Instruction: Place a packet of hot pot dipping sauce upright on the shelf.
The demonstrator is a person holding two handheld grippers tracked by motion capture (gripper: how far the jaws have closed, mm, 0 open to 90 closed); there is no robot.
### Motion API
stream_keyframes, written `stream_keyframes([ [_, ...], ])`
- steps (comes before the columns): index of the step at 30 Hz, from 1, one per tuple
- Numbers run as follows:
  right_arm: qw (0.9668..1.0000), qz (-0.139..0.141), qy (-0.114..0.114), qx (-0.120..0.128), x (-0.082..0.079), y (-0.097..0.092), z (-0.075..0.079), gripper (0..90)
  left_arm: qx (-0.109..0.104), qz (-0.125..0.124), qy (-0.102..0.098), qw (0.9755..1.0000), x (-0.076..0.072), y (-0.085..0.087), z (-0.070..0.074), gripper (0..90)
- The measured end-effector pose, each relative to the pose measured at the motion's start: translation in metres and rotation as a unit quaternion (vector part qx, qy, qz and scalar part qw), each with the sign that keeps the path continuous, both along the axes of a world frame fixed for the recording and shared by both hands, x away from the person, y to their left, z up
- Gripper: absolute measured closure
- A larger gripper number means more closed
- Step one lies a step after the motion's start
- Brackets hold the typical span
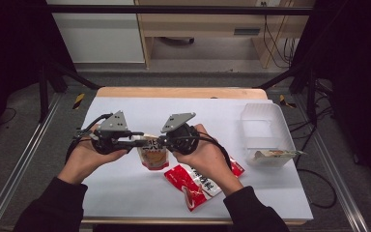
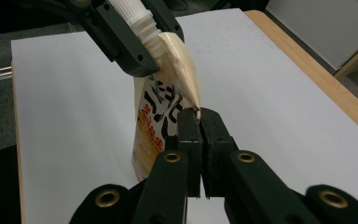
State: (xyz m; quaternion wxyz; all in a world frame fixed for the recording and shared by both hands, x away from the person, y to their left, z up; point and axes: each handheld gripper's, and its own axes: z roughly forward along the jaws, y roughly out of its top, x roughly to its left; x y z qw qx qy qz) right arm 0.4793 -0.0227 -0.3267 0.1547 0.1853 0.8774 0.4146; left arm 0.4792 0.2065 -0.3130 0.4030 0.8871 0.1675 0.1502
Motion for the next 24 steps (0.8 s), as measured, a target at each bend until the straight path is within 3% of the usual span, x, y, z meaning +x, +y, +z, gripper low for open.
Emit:
stream_keyframes([
  [9,0.9998,0.003,-0.001,-0.018,0.002,-0.002,-0.001,82.6,0.023,-0.015,-0.003,0.9996,0.0,-0.008,0.004,73.1],
  [18,0.9969,0.006,-0.03,-0.073,0.004,-0.001,0.006,50.8,0.039,-0.018,-0.01,0.999,-0.002,-0.009,0.006,73.1],
  [24,0.996,0.015,-0.03,-0.082,0.009,0.004,0.013,38.1,0.041,-0.02,-0.012,0.9989,-0.002,-0.01,0.007,73.1],
])
